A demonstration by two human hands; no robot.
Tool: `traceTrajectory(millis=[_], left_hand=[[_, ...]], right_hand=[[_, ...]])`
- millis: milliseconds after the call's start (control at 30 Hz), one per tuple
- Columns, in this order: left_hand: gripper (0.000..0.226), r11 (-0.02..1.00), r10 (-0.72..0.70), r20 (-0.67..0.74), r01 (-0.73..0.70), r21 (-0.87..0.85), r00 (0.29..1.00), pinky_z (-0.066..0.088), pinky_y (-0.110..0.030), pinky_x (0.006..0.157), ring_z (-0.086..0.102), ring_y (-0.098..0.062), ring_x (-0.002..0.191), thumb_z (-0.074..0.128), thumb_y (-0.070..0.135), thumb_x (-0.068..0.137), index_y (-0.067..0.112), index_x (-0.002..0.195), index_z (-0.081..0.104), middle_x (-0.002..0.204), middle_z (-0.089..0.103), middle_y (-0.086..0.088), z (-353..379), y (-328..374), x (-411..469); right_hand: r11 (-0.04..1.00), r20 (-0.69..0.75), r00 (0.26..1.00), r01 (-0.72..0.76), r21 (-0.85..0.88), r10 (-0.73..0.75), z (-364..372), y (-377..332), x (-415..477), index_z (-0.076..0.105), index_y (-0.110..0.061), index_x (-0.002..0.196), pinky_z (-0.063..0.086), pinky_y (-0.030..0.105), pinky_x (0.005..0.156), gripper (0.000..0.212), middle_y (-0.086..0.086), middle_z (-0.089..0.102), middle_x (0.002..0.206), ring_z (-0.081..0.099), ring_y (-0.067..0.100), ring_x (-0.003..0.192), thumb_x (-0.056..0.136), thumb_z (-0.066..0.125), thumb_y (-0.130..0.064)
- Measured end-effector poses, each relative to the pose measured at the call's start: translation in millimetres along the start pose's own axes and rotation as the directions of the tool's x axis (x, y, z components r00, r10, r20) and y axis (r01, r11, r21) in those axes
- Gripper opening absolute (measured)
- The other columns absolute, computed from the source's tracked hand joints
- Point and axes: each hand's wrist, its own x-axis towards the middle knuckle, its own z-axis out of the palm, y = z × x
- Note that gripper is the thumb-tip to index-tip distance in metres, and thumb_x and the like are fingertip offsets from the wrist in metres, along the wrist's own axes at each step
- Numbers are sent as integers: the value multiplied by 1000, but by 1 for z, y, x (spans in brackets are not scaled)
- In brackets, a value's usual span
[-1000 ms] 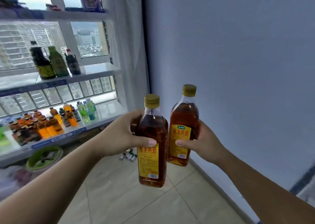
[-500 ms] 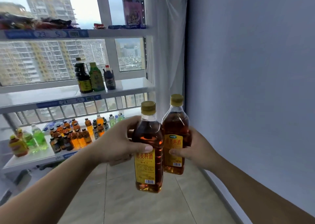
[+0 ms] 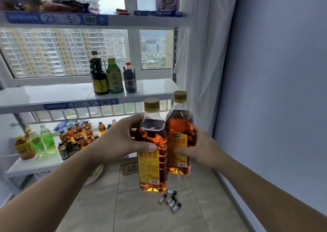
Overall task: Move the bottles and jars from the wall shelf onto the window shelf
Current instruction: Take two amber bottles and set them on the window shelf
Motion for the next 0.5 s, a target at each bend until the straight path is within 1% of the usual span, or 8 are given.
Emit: traceTrajectory(millis=[67,100,200,233,333,433,467,500], left_hand=[[61,1000,-2,-5,2,3,1000,59,-37,88,72,-11,107,91,34,72,33,126,64,115,75,10,-24,-20,27],[60,1000,-1,-3,1,2,1000,59,-36,85,72,-12,105,93,34,72,32,126,64,114,76,9,-36,-29,40],[65,1000,10,-3,-10,16,1000,58,-44,95,71,-15,113,93,31,73,31,130,64,120,75,7,-71,-55,77],[65,1000,14,-4,-14,17,1000,58,-44,95,71,-14,113,93,31,73,32,131,63,120,75,8,-82,-62,88],[66,999,30,-3,-30,24,1000,58,-35,88,72,-9,106,90,30,69,33,129,64,115,76,11,-109,-80,122],[63,1000,22,-12,-22,-10,1000,56,-19,67,74,-2,88,90,21,71,28,128,64,106,78,11,-128,-97,155],[62,1000,20,-12,-20,-13,1000,57,-20,68,74,-3,88,90,20,71,27,127,64,105,78,10,-134,-104,166],[62,1000,15,-12,-15,-11,1000,59,-25,76,75,-7,95,90,23,71,26,127,65,108,78,8,-139,-112,178]], right_hand=[[1000,-6,1000,6,15,-6,7,0,37,56,-38,131,55,51,102,81,-14,74,120,71,10,112,60,91,-57],[1000,-10,1000,12,21,-12,11,-1,56,56,-39,131,56,51,102,81,-14,74,120,71,10,112,60,90,-58],[999,-27,999,19,32,-18,18,-6,109,57,-36,130,57,51,100,81,-12,74,119,72,13,111,60,89,-57],[999,-34,999,23,39,-22,20,-8,125,57,-35,130,58,51,100,80,-11,75,119,73,13,110,60,90,-56],[998,-58,998,37,55,-34,26,-11,170,58,-35,129,56,51,102,71,-12,75,118,73,12,109,68,92,-46],[998,-66,997,42,53,-38,30,-11,211,60,-38,126,55,49,104,58,-15,75,116,73,9,109,78,91,-32],[998,-67,997,43,54,-39,30,-10,226,60,-38,125,55,48,104,56,-15,76,115,73,9,108,79,90,-29],[997,-66,997,42,57,-39,30,-8,241,60,-37,124,56,47,104,55,-15,76,115,73,9,108,79,90,-28]])
